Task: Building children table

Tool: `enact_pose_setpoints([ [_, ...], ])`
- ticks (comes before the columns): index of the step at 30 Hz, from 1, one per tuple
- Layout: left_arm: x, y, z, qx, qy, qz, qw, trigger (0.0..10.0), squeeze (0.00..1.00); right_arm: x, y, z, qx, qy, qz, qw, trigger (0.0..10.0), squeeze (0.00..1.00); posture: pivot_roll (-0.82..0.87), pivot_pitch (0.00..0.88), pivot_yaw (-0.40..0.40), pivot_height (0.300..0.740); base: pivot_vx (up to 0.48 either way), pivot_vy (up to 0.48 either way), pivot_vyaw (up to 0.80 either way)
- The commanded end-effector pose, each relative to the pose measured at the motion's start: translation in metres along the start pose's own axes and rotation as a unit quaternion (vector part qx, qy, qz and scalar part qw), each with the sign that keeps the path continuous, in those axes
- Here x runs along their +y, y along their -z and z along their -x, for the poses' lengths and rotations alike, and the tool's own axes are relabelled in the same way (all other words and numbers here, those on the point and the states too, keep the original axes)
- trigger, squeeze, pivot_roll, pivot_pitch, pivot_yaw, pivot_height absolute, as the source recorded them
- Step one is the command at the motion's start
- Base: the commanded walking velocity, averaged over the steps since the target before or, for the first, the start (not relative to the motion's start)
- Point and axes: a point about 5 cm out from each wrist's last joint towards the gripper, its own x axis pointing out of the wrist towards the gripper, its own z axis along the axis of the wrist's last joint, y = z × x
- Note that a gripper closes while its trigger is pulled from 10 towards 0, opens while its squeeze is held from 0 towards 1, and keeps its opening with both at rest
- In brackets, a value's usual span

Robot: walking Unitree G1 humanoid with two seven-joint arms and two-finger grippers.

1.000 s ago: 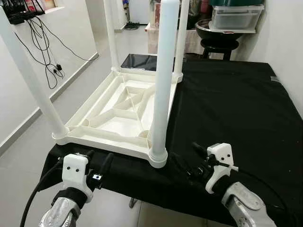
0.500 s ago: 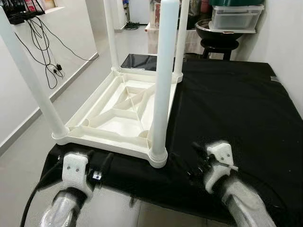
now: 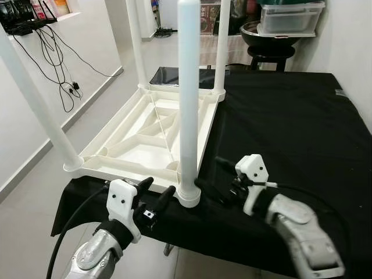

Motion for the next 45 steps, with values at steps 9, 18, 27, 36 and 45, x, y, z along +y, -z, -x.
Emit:
enact_pose_setpoints([
  [9, -0.008, -0.004, 0.0, 0.009, 0.033, -0.016, 0.999, 10.0, 0.0, -0.02, -0.008, -0.01, 0.022, -0.072, 0.057, 0.996, 10.0, 0.0, -0.01, 0.052, 0.026, 0.74, 0.0, 0.0, 0.0],
  [18, -0.008, -0.005, 0.008, 0.018, 0.032, -0.021, 0.999, 10.0, 0.0, -0.002, -0.017, -0.042, -0.003, -0.149, 0.054, 0.987, 10.0, 0.0, 0.02, 0.075, 0.013, 0.74, 0.0, 0.0, 0.0],
  [27, -0.012, -0.005, 0.015, 0.028, 0.038, -0.013, 0.999, 10.0, 0.0, 0.001, -0.022, -0.057, -0.013, -0.163, 0.062, 0.985, 10.0, 0.0, 0.03, 0.101, 0.003, 0.74, 0.0, 0.0, 0.0],
  [36, -0.013, -0.008, 0.014, 0.024, 0.038, -0.009, 0.999, 10.0, 0.0, -0.007, -0.019, -0.061, -0.013, -0.109, 0.054, 0.993, 0.0, 0.0, 0.02, 0.107, -0.001, 0.74, 0.0, 0.0, 0.0],
  [45, -0.017, -0.006, 0.015, 0.031, 0.063, -0.004, 0.998, 10.0, 0.0, -0.027, -0.012, -0.031, 0.002, -0.05, 0.035, 0.998, 0.0, 0.0, 0.0, 0.102, -0.009, 0.74, 0.0, 0.0, 0.0],
])
